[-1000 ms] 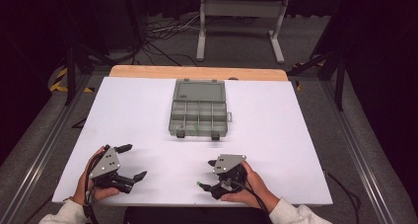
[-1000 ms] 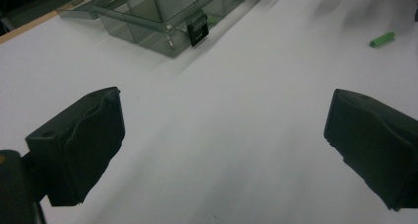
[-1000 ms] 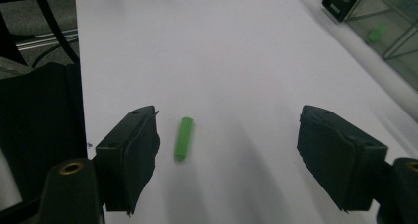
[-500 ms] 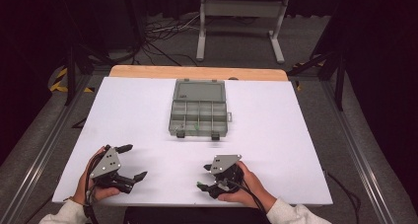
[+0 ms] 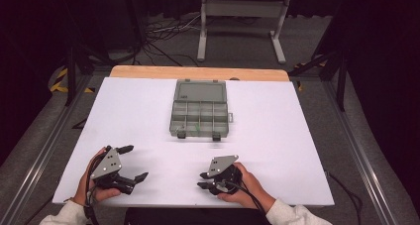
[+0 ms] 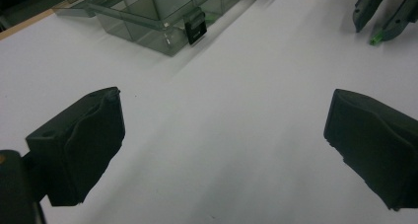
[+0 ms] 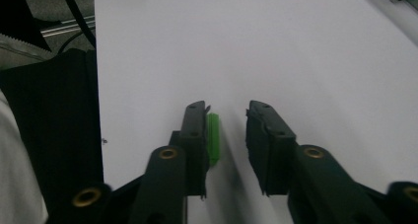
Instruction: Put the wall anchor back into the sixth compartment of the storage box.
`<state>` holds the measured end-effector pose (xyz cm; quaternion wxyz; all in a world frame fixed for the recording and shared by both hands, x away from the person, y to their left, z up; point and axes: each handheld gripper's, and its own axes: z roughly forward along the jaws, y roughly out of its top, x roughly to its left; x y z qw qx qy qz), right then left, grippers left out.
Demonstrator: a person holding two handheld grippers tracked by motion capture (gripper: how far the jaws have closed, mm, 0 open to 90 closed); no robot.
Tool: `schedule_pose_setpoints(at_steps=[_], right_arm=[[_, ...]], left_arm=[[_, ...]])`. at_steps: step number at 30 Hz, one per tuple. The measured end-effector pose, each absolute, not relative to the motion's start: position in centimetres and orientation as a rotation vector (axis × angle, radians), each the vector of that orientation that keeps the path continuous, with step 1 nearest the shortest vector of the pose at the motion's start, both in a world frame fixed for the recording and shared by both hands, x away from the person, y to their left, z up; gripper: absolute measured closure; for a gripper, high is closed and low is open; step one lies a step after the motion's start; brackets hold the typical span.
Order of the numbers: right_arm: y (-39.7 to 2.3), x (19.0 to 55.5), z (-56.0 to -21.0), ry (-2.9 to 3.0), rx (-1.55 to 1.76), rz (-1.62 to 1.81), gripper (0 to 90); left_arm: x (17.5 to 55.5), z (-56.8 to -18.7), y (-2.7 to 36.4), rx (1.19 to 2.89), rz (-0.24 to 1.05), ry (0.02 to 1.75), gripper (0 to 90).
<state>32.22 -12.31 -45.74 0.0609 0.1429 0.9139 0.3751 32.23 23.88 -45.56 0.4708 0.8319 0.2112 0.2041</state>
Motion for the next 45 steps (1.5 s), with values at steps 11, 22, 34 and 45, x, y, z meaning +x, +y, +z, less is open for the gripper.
schedule_pose_setpoints(at_steps=[11, 22, 34, 45], right_arm=[[-12.2, 32.0, -45.7, 2.790, 0.391, 1.126, 85.3], [-12.3, 31.9, -45.3, 2.754, 0.390, 1.128, 85.3], [-12.9, 32.4, -44.3, 2.693, 0.408, 1.160, 85.4], [-13.4, 33.9, -42.6, 2.605, 0.447, 1.201, 85.4]], left_arm=[[32.2, -45.6, 23.9, 2.039, 0.497, 0.516, 3.2], [32.2, -45.6, 23.9, 2.037, 0.498, 0.516, 3.2], [32.2, -45.5, 23.9, 2.037, 0.503, 0.512, 3.2], [32.3, -45.6, 23.9, 2.034, 0.493, 0.513, 3.2]])
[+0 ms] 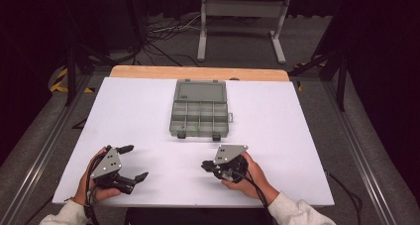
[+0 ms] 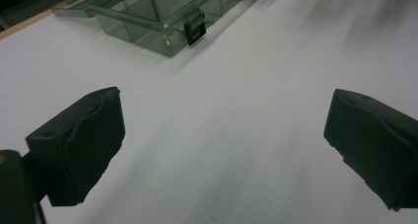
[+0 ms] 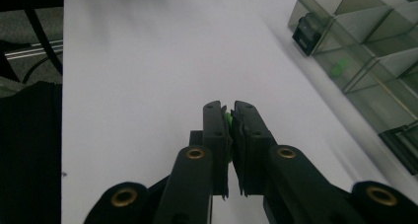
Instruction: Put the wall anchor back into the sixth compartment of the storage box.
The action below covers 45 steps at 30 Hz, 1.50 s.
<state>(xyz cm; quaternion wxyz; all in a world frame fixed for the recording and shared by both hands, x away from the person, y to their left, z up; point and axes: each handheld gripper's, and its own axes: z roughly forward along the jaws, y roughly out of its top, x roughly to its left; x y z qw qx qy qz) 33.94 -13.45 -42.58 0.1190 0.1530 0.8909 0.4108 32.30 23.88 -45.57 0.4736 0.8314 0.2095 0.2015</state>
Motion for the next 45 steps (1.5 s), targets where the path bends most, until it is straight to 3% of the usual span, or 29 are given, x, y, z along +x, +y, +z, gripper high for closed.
schedule_pose_setpoints(at_steps=[26, 45], right_arm=[[-12.6, 39.5, -38.6, 2.460, 0.526, 1.283, 85.4], [-10.2, 44.1, -39.6, 2.454, 0.648, 1.221, 85.3]], left_arm=[[32.3, -45.5, 24.0, 2.027, 0.493, 0.510, 3.2], [32.2, -45.5, 24.0, 2.021, 0.488, 0.510, 3.2]])
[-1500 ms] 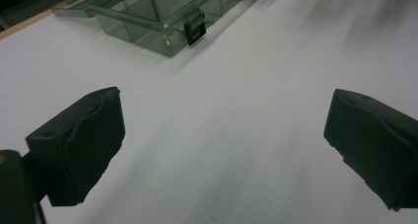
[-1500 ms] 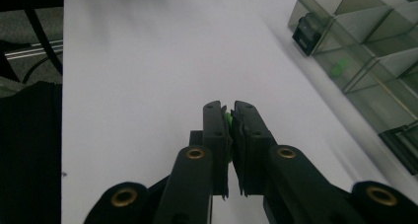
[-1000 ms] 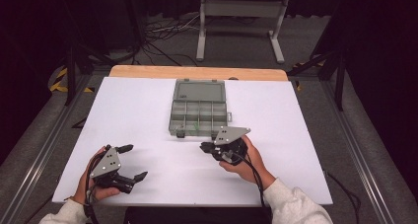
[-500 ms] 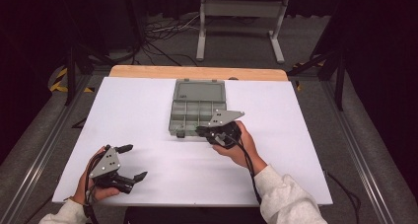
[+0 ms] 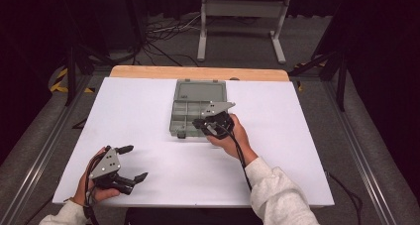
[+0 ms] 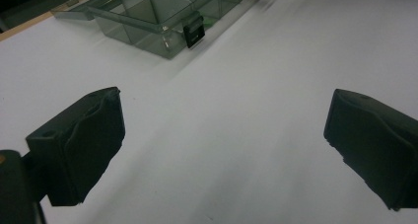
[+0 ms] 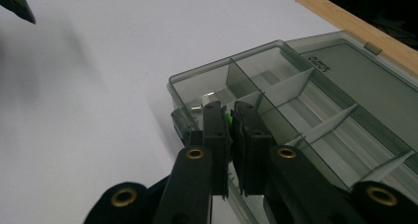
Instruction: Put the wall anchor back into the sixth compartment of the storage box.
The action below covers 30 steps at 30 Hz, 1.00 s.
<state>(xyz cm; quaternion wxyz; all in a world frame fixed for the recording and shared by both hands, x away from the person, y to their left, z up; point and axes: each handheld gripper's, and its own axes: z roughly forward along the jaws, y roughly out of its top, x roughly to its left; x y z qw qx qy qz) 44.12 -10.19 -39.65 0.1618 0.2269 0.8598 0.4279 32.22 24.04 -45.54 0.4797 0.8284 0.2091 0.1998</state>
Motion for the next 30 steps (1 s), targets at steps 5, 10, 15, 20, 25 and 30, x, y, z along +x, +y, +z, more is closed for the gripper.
schedule_pose_setpoints(at_steps=[5, 10, 15, 20, 25, 30], right_arm=[[-9.8, 44.7, -40.0, 2.459, 0.655, 1.198, 85.3], [-9.7, 45.2, -40.4, 2.464, 0.673, 1.189, 85.3], [-9.5, 45.8, -40.9, 2.465, 0.701, 1.172, 85.3], [-9.5, 46.0, -41.1, 2.459, 0.709, 1.175, 85.3], [-9.3, 46.2, -41.4, 2.465, 0.718, 1.159, 85.3], [-8.9, 46.3, -41.7, 2.478, 0.711, 1.137, 85.3]], left_arm=[[32.2, -45.5, 24.0, 2.024, 0.488, 0.507, 3.2], [32.2, -45.6, 24.0, 2.022, 0.485, 0.510, 3.2], [32.3, -45.6, 24.0, 2.023, 0.487, 0.509, 3.2], [32.3, -45.6, 24.0, 2.024, 0.486, 0.509, 3.2], [32.3, -45.6, 24.1, 2.022, 0.492, 0.512, 3.2], [32.3, -45.6, 24.1, 2.024, 0.488, 0.510, 3.2]])
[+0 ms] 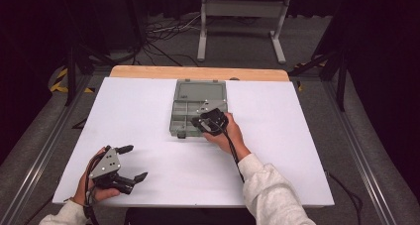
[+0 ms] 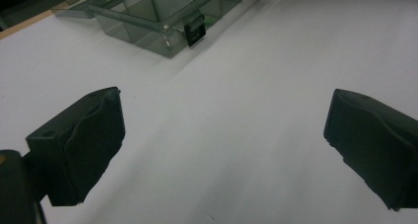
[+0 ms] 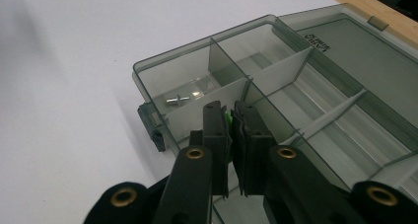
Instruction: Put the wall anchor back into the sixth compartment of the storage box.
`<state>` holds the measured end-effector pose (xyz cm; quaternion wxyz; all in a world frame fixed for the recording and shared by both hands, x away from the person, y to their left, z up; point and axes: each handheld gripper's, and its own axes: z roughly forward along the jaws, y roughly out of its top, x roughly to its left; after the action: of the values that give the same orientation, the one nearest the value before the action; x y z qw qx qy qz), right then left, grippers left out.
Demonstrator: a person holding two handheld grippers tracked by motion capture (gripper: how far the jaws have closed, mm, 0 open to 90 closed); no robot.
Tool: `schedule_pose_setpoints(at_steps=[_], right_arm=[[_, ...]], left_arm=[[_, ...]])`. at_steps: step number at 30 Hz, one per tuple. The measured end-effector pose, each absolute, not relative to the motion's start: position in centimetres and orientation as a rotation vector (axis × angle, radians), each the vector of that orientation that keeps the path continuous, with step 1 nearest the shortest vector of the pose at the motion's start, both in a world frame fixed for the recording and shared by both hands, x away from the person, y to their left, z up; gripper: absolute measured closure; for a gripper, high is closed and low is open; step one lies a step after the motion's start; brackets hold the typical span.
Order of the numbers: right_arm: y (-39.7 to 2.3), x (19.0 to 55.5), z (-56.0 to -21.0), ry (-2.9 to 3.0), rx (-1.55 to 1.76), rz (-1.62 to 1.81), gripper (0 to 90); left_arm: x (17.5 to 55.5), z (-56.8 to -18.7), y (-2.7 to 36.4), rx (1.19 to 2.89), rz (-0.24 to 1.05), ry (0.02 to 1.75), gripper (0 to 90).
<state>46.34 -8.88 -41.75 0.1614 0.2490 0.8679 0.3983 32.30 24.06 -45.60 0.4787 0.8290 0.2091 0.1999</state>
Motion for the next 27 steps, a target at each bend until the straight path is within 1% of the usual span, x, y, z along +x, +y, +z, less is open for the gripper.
schedule_pose_setpoints(at_steps=[16, 20, 22, 27], right_arm=[[-8.17, 46.56, -42.29, 2.498, 0.714, 1.105, 84.8], [-8.26, 46.58, -42.28, 2.496, 0.723, 1.104, 83.2], [-8.34, 46.63, -42.29, 2.493, 0.730, 1.106, 80.9], [-8.97, 46.54, -41.90, 2.477, 0.747, 1.148, 80.5]], left_arm=[[32.29, -45.58, 24.14, 2.023, 0.492, 0.513, 3.3], [32.25, -45.59, 24.08, 2.026, 0.489, 0.512, 3.3], [32.26, -45.60, 24.11, 2.025, 0.487, 0.514, 3.3], [32.28, -45.62, 24.07, 2.026, 0.491, 0.523, 3.9]])
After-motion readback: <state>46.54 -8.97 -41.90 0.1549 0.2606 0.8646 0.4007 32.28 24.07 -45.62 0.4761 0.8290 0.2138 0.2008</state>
